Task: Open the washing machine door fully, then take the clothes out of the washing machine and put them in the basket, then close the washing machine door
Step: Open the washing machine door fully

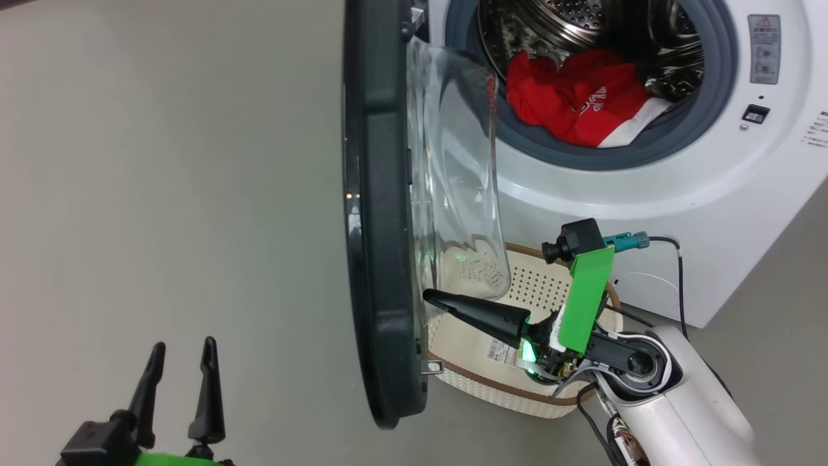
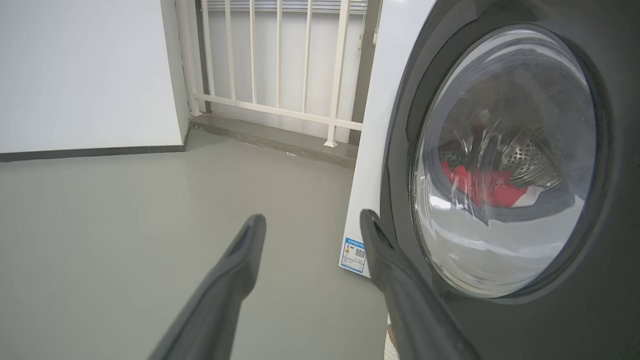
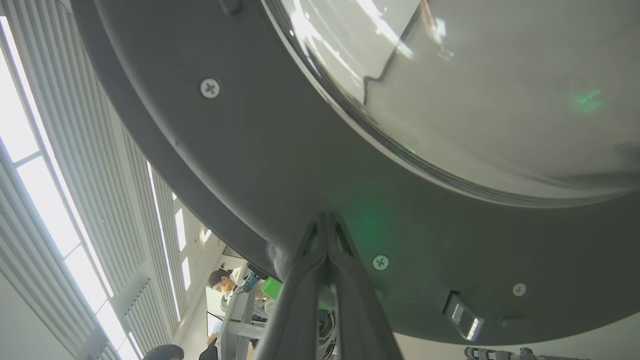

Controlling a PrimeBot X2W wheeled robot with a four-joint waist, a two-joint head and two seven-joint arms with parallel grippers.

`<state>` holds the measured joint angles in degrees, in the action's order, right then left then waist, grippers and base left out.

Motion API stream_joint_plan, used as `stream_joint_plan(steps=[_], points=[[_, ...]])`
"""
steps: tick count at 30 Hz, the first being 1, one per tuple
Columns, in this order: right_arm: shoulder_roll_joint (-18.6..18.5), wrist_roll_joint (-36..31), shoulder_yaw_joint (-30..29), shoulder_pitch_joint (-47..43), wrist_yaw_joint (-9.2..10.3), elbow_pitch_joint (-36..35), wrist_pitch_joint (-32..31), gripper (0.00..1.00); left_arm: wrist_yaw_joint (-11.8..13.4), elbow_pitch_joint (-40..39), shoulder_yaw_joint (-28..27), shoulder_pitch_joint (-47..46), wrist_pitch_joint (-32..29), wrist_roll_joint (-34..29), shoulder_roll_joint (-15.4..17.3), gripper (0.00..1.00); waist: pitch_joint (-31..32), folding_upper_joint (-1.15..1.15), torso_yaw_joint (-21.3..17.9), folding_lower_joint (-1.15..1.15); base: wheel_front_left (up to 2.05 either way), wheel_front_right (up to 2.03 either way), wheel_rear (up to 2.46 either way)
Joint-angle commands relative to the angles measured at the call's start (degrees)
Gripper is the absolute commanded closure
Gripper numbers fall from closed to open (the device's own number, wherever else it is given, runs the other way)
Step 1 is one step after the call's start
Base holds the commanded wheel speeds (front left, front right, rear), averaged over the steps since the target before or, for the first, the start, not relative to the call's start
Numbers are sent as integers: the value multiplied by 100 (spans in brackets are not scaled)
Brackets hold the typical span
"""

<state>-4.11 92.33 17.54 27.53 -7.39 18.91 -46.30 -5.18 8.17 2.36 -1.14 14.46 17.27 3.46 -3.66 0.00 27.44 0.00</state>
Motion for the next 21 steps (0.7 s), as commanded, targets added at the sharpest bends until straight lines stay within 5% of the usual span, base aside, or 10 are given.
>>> stream_joint_plan(steps=[1,6,10,21], points=[[95,-41,31,212,-10,-200,26,95,55,-131,-177,-60,54,38,116,0,14,0,-47,0,0,0,0],[55,-123,-12,168,-10,-350,56,67,76,-159,-195,-29,54,46,139,0,38,0,-219,0,0,0,0],[14,-189,-82,122,-10,-505,150,0,90,-172,-186,-30,54,48,156,0,50,0,-364,0,0,0,0],[-225,-700,-260,-260,-10,-1300,927,0,103,-174,-133,-18,54,72,160,0,87,0,-627,0,0,0,0]])
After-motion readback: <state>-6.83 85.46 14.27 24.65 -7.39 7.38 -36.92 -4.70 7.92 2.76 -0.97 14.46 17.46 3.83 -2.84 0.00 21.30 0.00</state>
